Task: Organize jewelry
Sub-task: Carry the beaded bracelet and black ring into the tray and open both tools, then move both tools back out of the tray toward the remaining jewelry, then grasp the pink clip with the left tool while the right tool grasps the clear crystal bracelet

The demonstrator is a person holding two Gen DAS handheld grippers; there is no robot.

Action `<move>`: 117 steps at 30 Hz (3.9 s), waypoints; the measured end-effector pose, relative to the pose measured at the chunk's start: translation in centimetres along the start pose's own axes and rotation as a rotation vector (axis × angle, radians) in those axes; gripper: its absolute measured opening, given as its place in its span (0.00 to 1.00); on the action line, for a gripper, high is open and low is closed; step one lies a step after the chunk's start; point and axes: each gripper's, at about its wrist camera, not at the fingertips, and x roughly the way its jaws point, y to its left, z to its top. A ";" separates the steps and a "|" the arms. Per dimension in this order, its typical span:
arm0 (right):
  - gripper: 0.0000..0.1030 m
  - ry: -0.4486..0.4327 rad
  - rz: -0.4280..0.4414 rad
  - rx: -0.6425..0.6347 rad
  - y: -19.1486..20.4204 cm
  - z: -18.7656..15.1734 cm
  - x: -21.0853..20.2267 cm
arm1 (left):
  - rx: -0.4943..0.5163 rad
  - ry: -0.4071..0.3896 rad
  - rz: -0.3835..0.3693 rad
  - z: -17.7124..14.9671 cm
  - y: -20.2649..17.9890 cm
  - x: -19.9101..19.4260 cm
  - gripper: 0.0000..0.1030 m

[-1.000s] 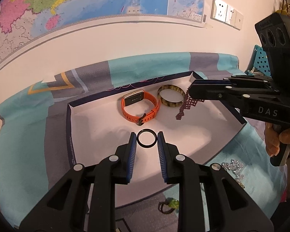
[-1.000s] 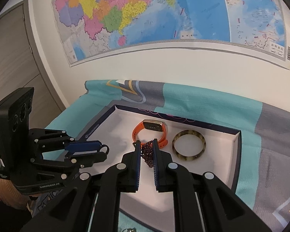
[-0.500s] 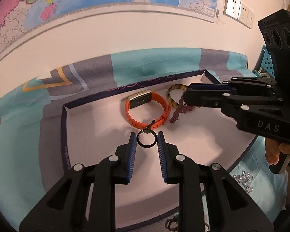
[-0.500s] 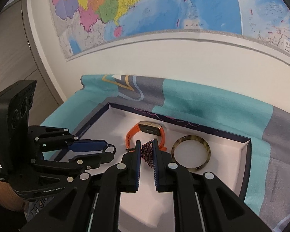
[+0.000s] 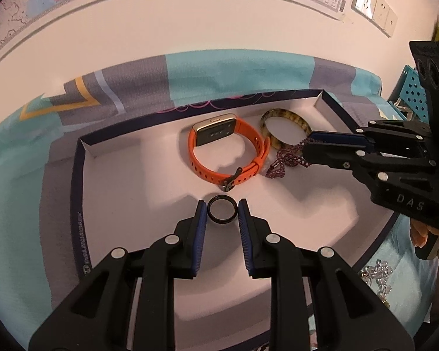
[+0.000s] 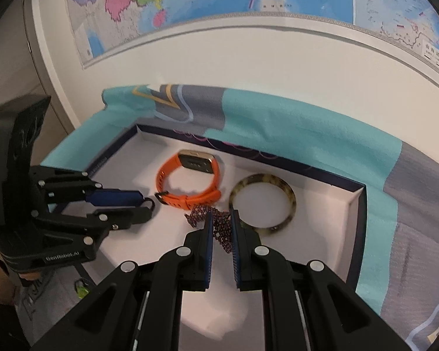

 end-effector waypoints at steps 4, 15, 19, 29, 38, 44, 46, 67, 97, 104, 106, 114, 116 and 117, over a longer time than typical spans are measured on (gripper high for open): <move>0.10 0.018 -0.015 -0.005 0.0 -0.4 0.4 | 0.002 0.000 0.005 0.2 -0.1 0.2 0.22; 0.29 -0.006 -0.046 0.028 -0.5 -1.7 -0.7 | -0.012 -0.030 0.032 0.4 0.1 -0.7 0.36; 0.31 -0.037 -0.032 0.056 -0.7 -2.3 -1.9 | -0.008 -0.068 0.051 0.2 -0.2 -2.3 0.40; 0.40 -0.112 0.000 0.068 0.7 -3.5 -5.5 | 0.015 -0.154 0.080 -1.2 -1.6 -6.4 0.47; 0.51 -0.139 0.045 0.053 3.0 -5.4 -8.0 | 0.044 -0.217 0.077 -3.6 -2.6 -9.9 0.55; 0.52 -0.140 0.072 0.077 3.7 -7.5 -9.1 | 0.032 -0.227 0.070 -5.7 -1.9 -11.3 0.55; 0.52 -0.132 0.072 0.079 3.9 -8.2 -9.3 | 0.029 -0.224 0.066 -6.4 -1.7 -11.5 0.55; 0.51 -0.047 0.052 0.070 5.1 -14.1 -9.6 | 0.071 -0.143 0.016 -11.8 -3.4 -10.7 0.55; 0.20 0.032 -0.049 0.000 4.8 -12.3 -6.2 | 0.122 -0.068 -0.102 -12.4 -5.2 -8.4 0.42; 0.05 0.002 -0.007 0.010 4.9 -12.4 -7.1 | 0.105 -0.042 -0.139 -12.4 -5.2 -7.6 0.29; 0.04 -0.006 -0.001 0.015 4.9 -12.3 -7.3 | 0.110 -0.043 -0.135 -12.4 -5.3 -7.5 0.29; 0.00 -0.049 0.033 0.039 4.6 -12.0 -8.5 | 0.119 -0.041 -0.111 -11.6 -5.5 -7.0 0.29; 0.06 -0.043 0.050 0.072 4.0 -12.0 -8.3 | 0.126 -0.040 -0.111 -11.4 -5.6 -6.9 0.27; 0.20 -0.029 0.055 0.080 3.7 -12.1 -8.1 | 0.128 -0.039 -0.109 -11.4 -5.7 -6.8 0.25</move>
